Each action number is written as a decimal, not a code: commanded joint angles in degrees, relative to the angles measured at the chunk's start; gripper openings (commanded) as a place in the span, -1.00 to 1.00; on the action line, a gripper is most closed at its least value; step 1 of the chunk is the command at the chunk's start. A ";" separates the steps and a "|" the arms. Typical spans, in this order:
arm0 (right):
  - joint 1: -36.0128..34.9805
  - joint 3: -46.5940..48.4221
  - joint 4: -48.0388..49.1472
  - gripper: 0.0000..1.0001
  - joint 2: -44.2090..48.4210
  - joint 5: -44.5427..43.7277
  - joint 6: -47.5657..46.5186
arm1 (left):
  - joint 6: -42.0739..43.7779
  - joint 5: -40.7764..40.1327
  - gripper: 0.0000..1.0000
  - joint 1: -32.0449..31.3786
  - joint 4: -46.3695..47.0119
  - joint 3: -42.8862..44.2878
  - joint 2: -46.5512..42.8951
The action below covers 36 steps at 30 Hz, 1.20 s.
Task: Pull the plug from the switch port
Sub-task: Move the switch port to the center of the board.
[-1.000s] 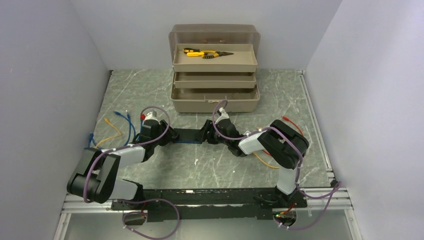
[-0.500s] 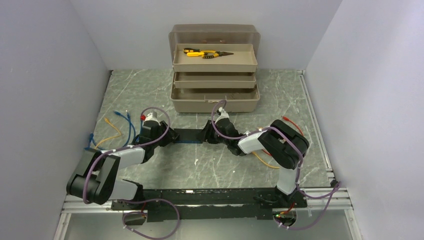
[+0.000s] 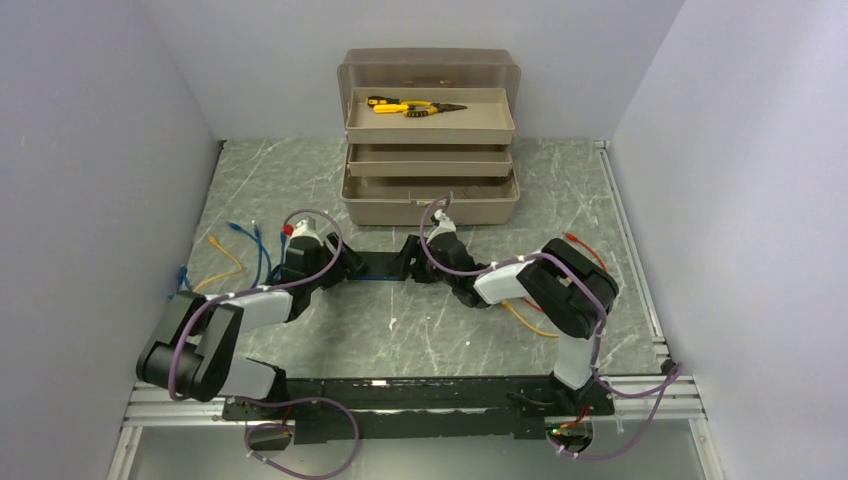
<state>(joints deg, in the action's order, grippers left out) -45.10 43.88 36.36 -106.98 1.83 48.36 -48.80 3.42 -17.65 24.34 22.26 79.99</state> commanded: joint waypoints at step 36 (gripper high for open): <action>31.01 -23.44 -36.72 0.48 50.45 -7.74 -9.82 | -1.43 -14.85 0.87 -43.81 -19.26 7.46 -19.29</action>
<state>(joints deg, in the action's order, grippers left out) -16.38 17.23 -3.64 -51.77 -8.40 38.13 -49.28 -13.65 -60.51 -1.19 29.78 59.68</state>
